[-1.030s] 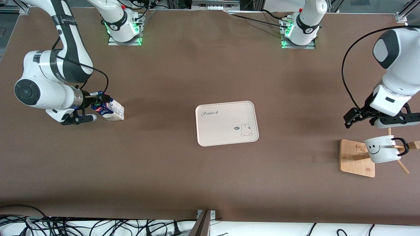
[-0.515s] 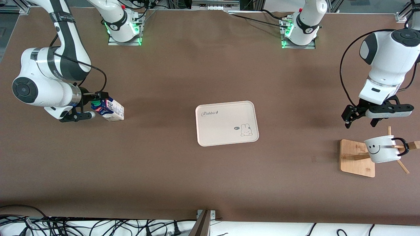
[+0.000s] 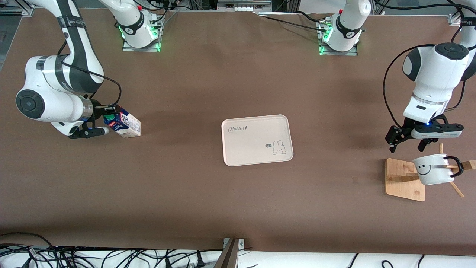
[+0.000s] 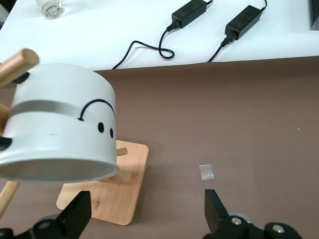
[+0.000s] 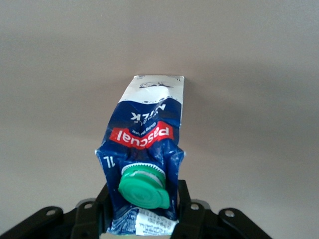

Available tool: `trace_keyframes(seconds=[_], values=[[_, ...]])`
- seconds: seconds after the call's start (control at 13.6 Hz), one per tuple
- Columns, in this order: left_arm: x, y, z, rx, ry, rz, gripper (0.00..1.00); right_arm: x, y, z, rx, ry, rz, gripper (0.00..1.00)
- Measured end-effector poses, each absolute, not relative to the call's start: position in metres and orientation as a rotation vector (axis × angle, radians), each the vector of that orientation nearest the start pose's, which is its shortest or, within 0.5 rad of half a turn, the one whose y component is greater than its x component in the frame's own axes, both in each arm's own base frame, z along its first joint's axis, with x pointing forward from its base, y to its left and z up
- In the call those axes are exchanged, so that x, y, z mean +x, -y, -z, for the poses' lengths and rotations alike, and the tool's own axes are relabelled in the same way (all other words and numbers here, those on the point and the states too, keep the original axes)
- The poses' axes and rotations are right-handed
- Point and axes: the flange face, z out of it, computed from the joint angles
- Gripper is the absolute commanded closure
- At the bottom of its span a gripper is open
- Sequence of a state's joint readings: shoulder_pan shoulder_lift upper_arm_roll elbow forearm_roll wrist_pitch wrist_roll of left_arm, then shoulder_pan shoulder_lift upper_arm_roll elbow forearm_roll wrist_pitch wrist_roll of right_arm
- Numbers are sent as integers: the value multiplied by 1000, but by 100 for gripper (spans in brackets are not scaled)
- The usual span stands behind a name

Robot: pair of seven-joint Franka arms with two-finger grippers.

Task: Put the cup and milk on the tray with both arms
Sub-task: 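Carry the carton toward the tray while the left gripper lifts the mug off the stand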

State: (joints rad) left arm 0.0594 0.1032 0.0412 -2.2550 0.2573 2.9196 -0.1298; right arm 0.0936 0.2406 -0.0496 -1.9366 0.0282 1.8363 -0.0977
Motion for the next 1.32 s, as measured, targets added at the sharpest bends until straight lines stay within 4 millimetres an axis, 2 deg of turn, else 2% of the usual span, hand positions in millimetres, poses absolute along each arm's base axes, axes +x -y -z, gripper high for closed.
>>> trace_keyframes(seconds=[0.37,0.81,0.96,1.03,1.1,1.18,1.32], values=[[576,-39,-377,-2886,-49,874,0,567,-26,-343,-3071,199,-504,51],[591,-53,-378,-2849,-69,882,1,577,-28,-393,-3091,207,-353,51],[593,-55,-379,-2837,-85,883,11,573,-36,-416,-3071,213,-300,51],[594,-56,-381,-2829,-94,886,24,571,-47,-429,-3036,214,-266,51],[595,-57,-382,-2823,-97,890,39,571,-62,-443,-2998,226,-232,51],[596,-58,-383,-2821,-96,893,47,572,-81,-457,-2972,253,-196,51],[596,-58,-384,-2820,-95,894,59,574,-123,-488,-2961,276,-127,51]])
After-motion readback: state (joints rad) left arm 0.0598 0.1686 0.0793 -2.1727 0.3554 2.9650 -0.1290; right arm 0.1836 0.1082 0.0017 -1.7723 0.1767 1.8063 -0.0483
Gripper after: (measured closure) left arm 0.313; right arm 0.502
